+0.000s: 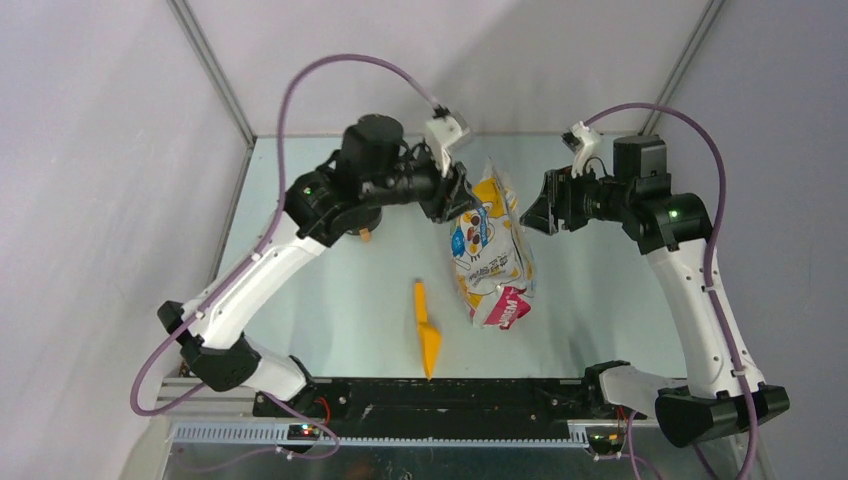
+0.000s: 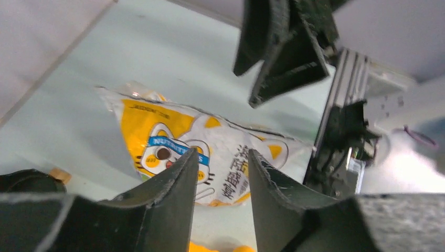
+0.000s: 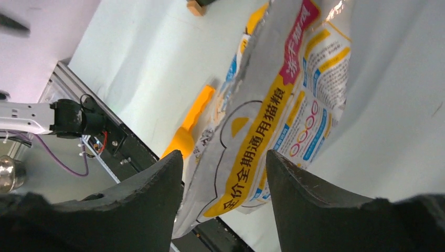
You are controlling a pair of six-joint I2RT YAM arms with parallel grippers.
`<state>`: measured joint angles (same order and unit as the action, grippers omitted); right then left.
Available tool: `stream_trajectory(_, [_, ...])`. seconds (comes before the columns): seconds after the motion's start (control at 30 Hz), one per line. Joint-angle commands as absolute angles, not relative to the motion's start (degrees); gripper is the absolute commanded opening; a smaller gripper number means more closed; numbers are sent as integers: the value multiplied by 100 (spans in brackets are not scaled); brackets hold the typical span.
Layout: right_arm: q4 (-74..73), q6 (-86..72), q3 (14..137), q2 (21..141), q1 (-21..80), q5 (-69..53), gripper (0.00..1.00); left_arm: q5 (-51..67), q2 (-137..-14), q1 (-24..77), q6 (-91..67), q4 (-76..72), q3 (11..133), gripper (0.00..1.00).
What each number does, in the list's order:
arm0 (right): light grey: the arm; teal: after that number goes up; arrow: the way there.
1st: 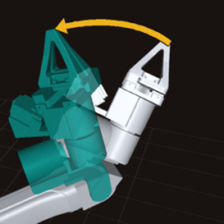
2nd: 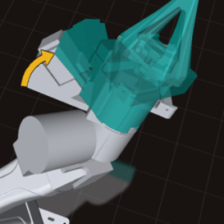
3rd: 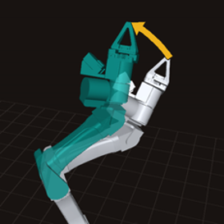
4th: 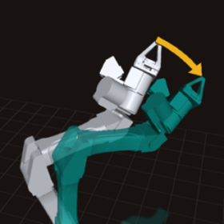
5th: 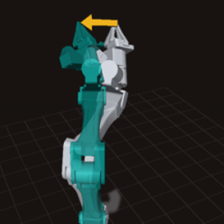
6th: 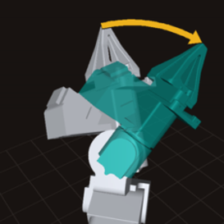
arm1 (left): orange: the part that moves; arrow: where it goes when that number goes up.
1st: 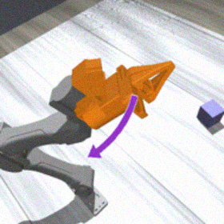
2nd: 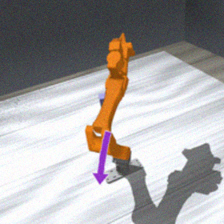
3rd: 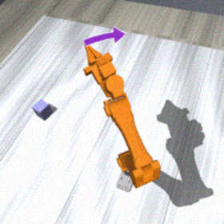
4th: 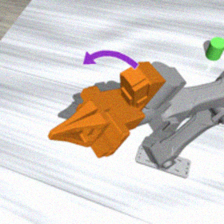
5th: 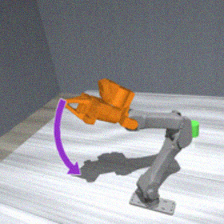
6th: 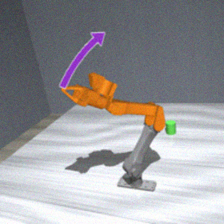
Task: Serve the pet food
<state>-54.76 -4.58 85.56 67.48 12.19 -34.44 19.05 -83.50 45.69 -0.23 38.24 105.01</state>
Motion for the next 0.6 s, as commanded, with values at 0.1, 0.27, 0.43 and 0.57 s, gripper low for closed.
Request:
stream_trajectory(0.1, [-5435,-145,8062,6422,1428,-3117,56,2288,-8400,4748,-574,3802,9549,53])
stream_trajectory(0.27, [-5406,-92,7938,6483,1504,-3226,49,2779,-8528,4746,-1490,3415,9402,91])
stream_trajectory(0.43, [-5365,-101,7688,6366,1449,-3452,50,3116,-8687,4750,-1860,2988,9302,100])
stream_trajectory(0.57, [-5472,-29,7523,6233,1447,-3575,51,3342,-8877,4747,-2208,2763,9293,94])
